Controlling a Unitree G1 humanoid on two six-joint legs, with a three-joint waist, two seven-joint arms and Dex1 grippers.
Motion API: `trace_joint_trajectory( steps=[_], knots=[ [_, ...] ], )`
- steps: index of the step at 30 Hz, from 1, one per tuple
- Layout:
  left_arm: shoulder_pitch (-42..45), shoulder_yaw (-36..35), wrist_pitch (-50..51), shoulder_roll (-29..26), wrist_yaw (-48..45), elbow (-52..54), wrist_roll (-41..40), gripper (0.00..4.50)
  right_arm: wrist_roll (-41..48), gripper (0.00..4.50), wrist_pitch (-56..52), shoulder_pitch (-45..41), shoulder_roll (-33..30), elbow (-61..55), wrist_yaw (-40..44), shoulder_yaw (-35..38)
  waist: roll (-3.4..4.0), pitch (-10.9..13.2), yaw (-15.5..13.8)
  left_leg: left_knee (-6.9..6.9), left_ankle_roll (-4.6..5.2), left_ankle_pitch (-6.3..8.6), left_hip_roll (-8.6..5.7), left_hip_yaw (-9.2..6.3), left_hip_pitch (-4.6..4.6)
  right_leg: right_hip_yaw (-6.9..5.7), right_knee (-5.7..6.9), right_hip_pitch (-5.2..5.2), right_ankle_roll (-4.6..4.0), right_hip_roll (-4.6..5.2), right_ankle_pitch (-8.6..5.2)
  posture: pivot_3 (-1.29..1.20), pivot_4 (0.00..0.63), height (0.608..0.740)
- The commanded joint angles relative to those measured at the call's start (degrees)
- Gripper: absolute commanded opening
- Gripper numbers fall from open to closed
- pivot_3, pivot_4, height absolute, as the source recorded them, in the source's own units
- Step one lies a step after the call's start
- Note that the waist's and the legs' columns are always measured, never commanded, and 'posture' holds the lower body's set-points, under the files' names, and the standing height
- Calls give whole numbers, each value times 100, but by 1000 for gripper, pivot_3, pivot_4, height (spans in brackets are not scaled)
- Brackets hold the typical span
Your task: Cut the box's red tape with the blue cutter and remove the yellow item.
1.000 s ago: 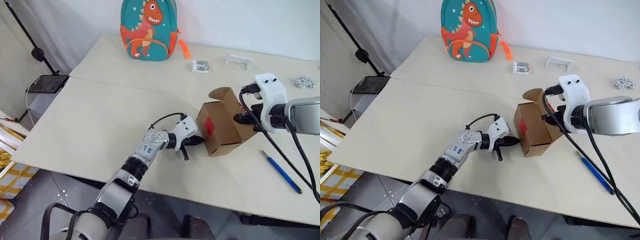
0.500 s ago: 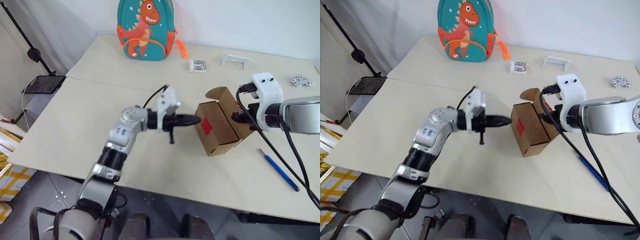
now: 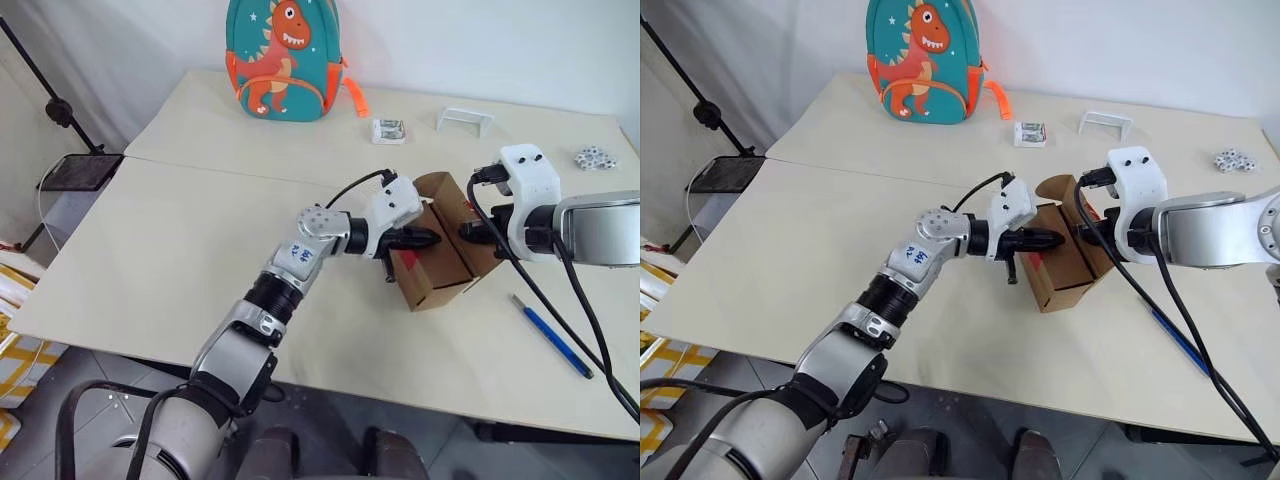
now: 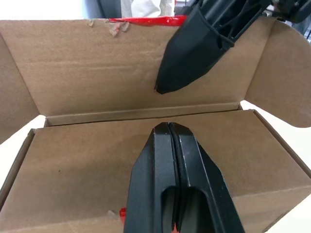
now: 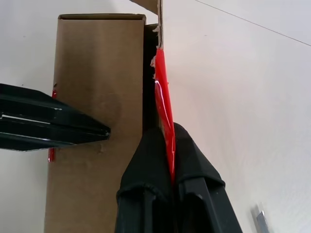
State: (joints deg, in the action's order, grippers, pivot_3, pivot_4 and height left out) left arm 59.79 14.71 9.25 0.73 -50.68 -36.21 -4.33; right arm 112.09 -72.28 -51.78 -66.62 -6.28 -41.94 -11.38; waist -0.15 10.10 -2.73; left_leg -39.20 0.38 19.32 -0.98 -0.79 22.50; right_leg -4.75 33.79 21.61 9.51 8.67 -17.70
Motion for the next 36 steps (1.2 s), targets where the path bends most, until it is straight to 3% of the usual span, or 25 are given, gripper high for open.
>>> trace_joint_trajectory(
  steps=[1, 18, 36],
  knots=[
    [-75, 114, 23, -20, -18, 175, 113, 0, 91, 17, 78, 202, 29, -48, -22, 65, 0, 0, -3, 0, 0, 0, 0, -1, -1, -1, 1, 0, 0, 0, 0, 0, 150, 740],
    [-654, 323, 337, -525, -70, 462, 341, 0, 91, 17, 252, 994, -104, 226, 91, 798, 1, -1, 43, -2, -1, 0, 6, 6, -16, 1, 8, -8, -3, -2, 1, 0, 150, 740],
    [-1290, 242, 841, -1031, -21, 1317, 229, 0, -94, 17, 267, 1234, -110, 369, 432, 845, 1, -3, 121, -1, -6, -3, 12, 7, -26, 2, 10, -16, -8, -3, 4, 0, 150, 740]
  ],
)
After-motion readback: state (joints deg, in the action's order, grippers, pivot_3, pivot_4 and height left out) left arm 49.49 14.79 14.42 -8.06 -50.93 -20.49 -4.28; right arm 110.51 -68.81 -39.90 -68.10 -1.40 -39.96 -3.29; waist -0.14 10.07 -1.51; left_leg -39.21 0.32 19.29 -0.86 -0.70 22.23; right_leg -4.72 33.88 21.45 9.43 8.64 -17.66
